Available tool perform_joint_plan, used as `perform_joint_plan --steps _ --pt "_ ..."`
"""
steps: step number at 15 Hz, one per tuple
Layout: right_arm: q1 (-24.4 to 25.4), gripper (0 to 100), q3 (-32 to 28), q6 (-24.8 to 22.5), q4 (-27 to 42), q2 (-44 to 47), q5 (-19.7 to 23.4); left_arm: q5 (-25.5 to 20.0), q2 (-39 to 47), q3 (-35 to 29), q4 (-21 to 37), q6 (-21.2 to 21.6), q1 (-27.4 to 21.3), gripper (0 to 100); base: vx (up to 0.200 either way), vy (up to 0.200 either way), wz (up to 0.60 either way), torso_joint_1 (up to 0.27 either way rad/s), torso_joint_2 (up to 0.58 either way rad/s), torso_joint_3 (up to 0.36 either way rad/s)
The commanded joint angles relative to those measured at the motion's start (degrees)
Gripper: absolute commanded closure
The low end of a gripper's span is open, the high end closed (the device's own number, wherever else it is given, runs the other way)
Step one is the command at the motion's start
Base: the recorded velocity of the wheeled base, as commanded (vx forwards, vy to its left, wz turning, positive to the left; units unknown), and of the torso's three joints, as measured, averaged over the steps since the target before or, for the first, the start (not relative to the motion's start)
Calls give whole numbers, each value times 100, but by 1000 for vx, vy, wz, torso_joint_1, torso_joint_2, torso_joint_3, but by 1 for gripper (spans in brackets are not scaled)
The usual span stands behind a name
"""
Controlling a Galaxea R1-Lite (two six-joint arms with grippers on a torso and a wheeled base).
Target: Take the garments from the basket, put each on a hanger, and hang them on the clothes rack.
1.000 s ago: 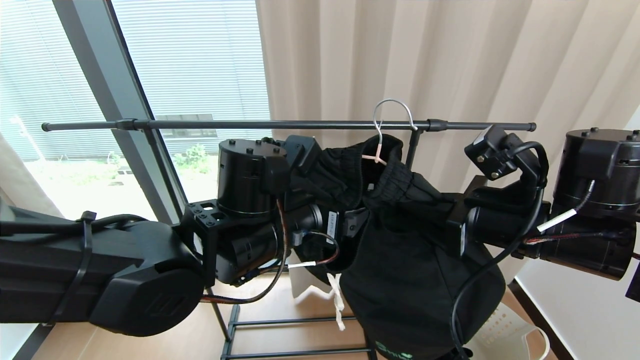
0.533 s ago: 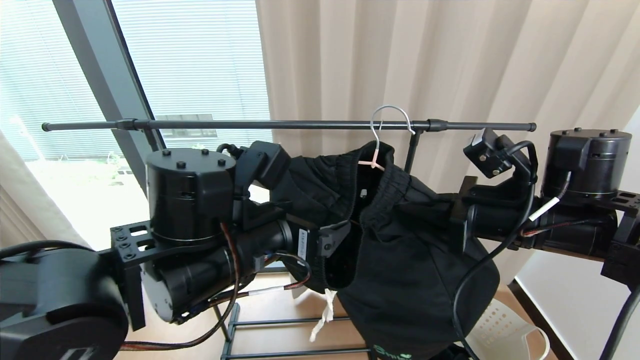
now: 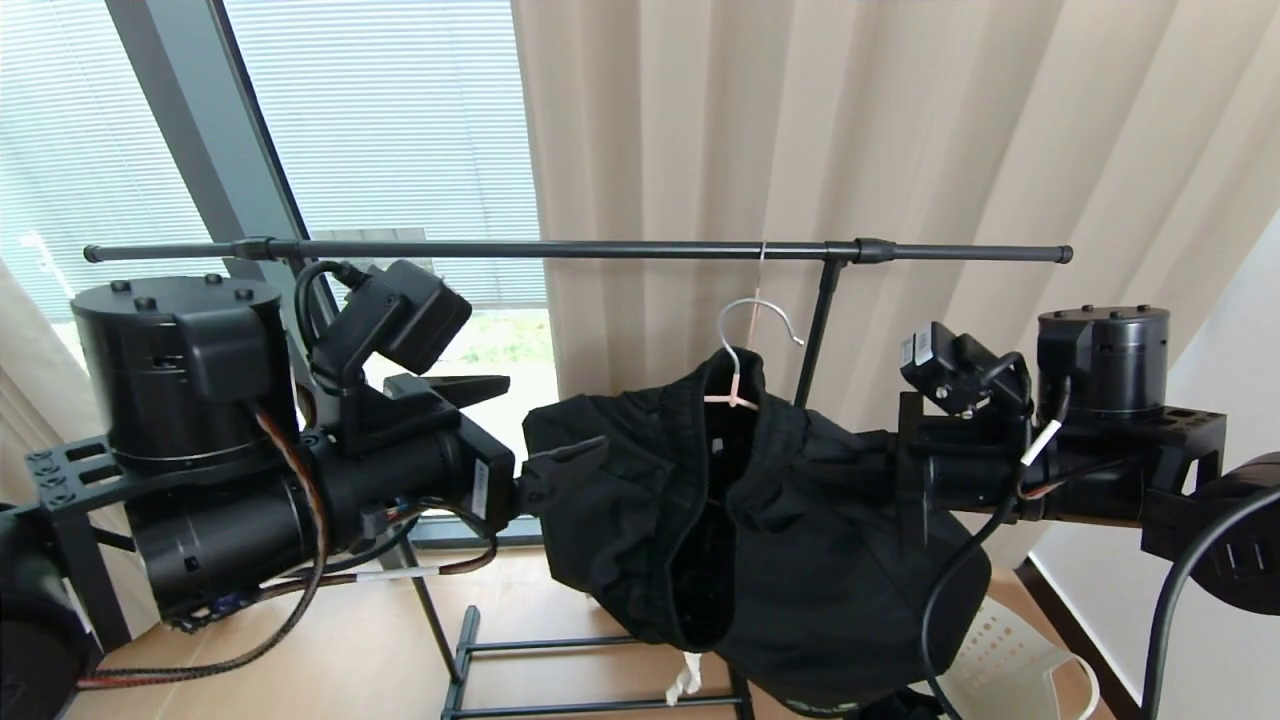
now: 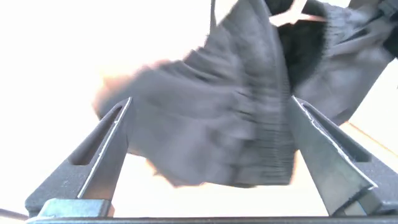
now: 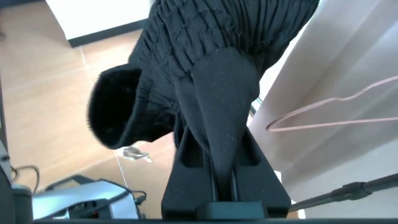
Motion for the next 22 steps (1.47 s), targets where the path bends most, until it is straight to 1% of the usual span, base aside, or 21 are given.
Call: perform_joint_plan --steps 1,2,3,4,5,6,7,8,9,10,11,13,15,17,19,22 --pt "-19 100 54 -256 32 379 86 -1111 21 -45 66 771 975 0 0 0 0 0 0 0" --pt "-19 100 37 -318 120 432 244 -1673 223 -80 66 1272 1194 0 0 0 0 0 0 0" --pt "-19 100 -7 -318 173 405 517 -2350 425 -80 66 1922 1300 0 0 0 0 0 0 0" --pt "-19 100 -42 -318 190 379 693 -2754 513 -80 75 2080 1300 0 0 0 0 0 0 0" --pt "-10 100 -148 -318 340 335 789 -3246 601 -116 75 2133 1247 0 0 0 0 0 0 0" --pt "8 100 -236 -318 489 300 798 -3422 627 -177 75 2142 1159 0 0 0 0 0 0 0" --pt "25 100 -429 -318 850 229 824 -3536 741 -335 110 2142 983 0 0 0 0 0 0 0" --pt "34 100 -517 -335 1017 203 886 -3536 812 -432 162 2133 922 0 0 0 0 0 0 0" --pt "69 100 -578 -353 1184 115 1071 -3536 873 -546 400 2142 808 0 0 0 0 0 0 0" --pt "87 100 -570 -353 1184 80 1106 -3536 873 -564 505 2168 781 0 0 0 0 0 0 0" --pt "148 100 -543 -353 1192 -34 1114 -3536 873 -555 690 2282 729 0 0 0 0 0 0 0" --pt "236 100 -570 -353 1192 -52 1123 -3545 1014 -538 716 2546 720 0 0 0 0 0 0 0" --pt "289 100 -570 -353 1184 -61 1123 -3554 1093 -529 716 2590 799 0 0 0 0 0 0 0" --pt "289 100 -570 -353 1184 -61 1211 -3554 1111 -608 716 2678 913 0 0 0 0 0 0 0" --pt "298 100 -535 -537 1184 -78 1273 -3563 1163 -661 716 2687 931 0 0 0 0 0 0 0" --pt "368 100 -543 -608 1184 -157 1378 -3580 1260 -625 716 2704 887 0 0 0 0 0 0 0"
